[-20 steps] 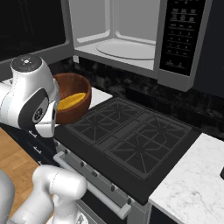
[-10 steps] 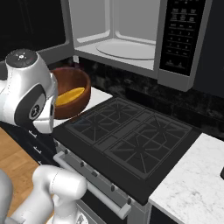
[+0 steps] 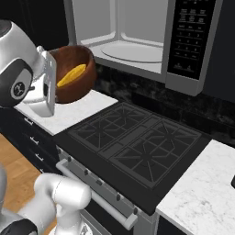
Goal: Pick the corn from the sink and place it in the bowl. Then pick the bowl and place it in the microwave. Then close the microwave door and press the start button.
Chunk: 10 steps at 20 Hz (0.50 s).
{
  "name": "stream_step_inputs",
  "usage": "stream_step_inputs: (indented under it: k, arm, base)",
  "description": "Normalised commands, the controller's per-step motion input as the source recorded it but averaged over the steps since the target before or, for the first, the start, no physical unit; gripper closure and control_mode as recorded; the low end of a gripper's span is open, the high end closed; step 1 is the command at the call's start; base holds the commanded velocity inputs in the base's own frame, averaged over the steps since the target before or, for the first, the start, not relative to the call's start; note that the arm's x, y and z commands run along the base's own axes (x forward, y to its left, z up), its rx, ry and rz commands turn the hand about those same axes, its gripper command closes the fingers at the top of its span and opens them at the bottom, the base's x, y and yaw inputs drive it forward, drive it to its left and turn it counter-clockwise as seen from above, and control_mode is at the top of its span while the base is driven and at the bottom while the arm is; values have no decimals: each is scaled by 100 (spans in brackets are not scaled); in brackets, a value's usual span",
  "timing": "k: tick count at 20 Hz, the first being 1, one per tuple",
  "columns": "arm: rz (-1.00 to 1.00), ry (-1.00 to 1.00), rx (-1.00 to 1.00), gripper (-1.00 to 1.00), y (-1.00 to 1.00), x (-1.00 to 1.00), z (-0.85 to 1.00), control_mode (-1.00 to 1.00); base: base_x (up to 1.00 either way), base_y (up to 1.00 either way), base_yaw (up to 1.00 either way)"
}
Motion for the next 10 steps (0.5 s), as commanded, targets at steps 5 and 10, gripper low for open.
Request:
stream_step_inputs:
  k: [5,10]
  arm:
    - [-10,-15,-1,100,-28,54,35,-100]
    - [-5,-13,0,100,-32,70,27,-100]
  base:
    - [0,0,0]
    - [0,0,0]
